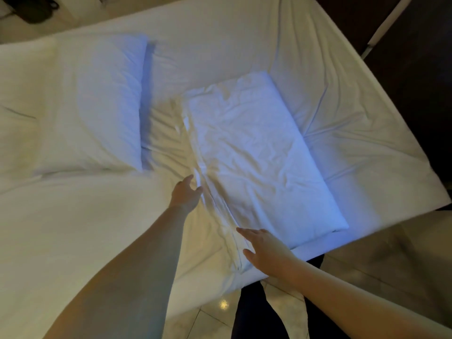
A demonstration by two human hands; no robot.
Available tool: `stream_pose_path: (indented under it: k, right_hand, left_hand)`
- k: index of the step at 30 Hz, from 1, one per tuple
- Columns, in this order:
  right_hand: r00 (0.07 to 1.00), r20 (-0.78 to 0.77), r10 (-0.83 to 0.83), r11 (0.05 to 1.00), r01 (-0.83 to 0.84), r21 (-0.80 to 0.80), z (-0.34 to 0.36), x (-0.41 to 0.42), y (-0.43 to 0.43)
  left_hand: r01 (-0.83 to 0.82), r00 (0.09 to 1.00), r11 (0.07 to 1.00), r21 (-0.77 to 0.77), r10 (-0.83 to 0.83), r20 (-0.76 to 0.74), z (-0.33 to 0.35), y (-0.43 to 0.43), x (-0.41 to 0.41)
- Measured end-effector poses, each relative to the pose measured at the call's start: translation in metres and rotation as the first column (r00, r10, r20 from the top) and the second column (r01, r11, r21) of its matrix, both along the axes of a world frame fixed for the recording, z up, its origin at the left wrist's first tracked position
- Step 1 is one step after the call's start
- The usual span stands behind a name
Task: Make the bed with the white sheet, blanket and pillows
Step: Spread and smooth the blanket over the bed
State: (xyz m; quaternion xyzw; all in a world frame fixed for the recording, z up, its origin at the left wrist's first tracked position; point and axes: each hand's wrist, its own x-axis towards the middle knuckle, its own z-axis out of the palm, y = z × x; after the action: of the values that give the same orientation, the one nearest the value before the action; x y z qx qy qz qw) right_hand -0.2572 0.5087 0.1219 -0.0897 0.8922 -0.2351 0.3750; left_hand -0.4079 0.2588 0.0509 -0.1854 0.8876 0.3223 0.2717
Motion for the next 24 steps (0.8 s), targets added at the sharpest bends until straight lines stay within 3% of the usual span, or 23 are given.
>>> stream_pose_path:
  k: [14,24]
  right_hand:
    - [0.996,-0.084,0.024,0.999,-0.020,0.043,0.068,-0.003,0.050]
    - [0.980,-0.199,-0.019,1.000,0.015,-0.024,0.134,-0.018,0.105]
  left_hand:
    - [-0.103,0.995,0.994,0.038,0.102,0.010,0.101,0.044,0.111]
    - [-0.201,0.974,0.980,-0.005,0.199,-0.106,0.181,0.087,0.170]
